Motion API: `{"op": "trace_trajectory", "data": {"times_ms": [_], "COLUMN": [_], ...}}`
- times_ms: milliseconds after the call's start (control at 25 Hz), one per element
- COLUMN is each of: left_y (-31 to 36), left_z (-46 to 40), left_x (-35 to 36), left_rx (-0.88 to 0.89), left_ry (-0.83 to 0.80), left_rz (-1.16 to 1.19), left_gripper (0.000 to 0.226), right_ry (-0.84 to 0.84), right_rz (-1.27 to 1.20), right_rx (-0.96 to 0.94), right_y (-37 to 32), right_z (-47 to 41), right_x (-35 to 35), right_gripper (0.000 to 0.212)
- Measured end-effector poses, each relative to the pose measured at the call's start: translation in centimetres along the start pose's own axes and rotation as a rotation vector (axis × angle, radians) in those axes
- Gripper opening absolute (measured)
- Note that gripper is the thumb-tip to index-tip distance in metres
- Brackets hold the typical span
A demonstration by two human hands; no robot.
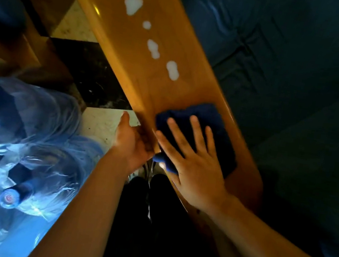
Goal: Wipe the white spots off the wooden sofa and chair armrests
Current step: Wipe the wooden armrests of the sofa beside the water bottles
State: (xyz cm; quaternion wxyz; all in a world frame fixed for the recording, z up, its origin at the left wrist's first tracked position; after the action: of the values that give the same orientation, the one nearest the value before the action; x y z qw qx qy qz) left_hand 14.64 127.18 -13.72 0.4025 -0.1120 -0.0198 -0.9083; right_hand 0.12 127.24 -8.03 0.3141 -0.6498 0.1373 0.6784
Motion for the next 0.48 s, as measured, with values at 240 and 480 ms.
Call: {"op": "trace_trajectory", "data": {"times_ms": [240,480], "left_y": [7.1,11.8], "left_z": [0.7,1.5], "left_x": [0.6,1.6], "left_rx": [0.106,0.072], "left_ry": [0.010,-0.032], "left_rz": [-0.050,-0.046], "left_gripper": [0.074,0.071], "right_ry": [0.189,0.040], "right_rz": [0.062,-0.888], "right_rx": [0.726,1.183], "right_y": [5.9,17.1], "right_z": [-6.3,-5.6], "right_x": [-1.9,-1.7], "right_gripper": [0.079,0.063]}}
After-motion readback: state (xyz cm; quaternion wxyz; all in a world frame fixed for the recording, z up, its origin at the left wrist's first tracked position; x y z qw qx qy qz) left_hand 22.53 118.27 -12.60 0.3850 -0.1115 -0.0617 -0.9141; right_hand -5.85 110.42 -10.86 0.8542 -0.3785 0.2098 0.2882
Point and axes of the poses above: each hand's wrist, its own z-axis away from the middle knuckle, its own x-axis out of the palm, y = z × x, the point moved 5 cm from there along -z, towards the middle knuckle, and after that the axes turned 11 degrees about -x, right-handed, at the moved point
